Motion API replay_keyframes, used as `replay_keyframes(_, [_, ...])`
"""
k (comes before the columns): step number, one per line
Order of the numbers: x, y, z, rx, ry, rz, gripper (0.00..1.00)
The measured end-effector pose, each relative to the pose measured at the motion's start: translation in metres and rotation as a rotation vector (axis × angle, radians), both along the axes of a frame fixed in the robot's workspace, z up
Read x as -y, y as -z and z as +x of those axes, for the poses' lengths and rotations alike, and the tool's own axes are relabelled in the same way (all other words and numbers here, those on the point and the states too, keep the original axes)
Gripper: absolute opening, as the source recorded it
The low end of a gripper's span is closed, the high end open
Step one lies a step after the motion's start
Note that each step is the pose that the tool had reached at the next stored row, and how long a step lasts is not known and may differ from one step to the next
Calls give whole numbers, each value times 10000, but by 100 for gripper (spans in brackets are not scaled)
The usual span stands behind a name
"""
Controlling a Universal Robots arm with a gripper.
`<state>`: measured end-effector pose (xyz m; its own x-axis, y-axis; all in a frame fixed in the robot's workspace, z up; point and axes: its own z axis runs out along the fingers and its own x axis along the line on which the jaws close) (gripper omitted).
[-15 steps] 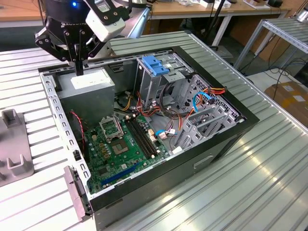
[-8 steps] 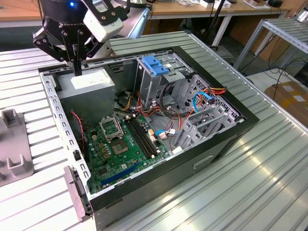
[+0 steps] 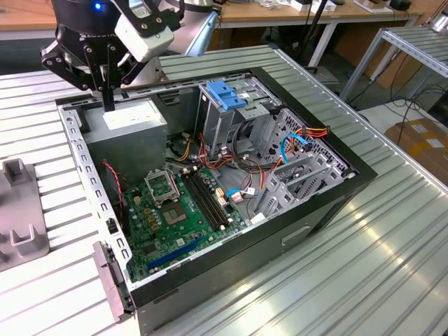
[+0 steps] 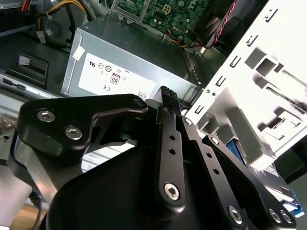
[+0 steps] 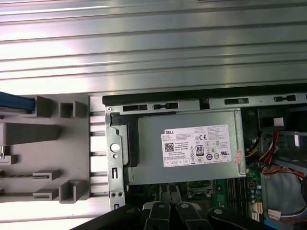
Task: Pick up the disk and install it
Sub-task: 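Reach for the disk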
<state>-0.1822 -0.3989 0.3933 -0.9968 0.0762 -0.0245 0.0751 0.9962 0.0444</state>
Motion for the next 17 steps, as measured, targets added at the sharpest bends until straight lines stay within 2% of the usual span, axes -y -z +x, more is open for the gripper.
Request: replay_keyframes(17, [0,0,-146,0,0,0,10])
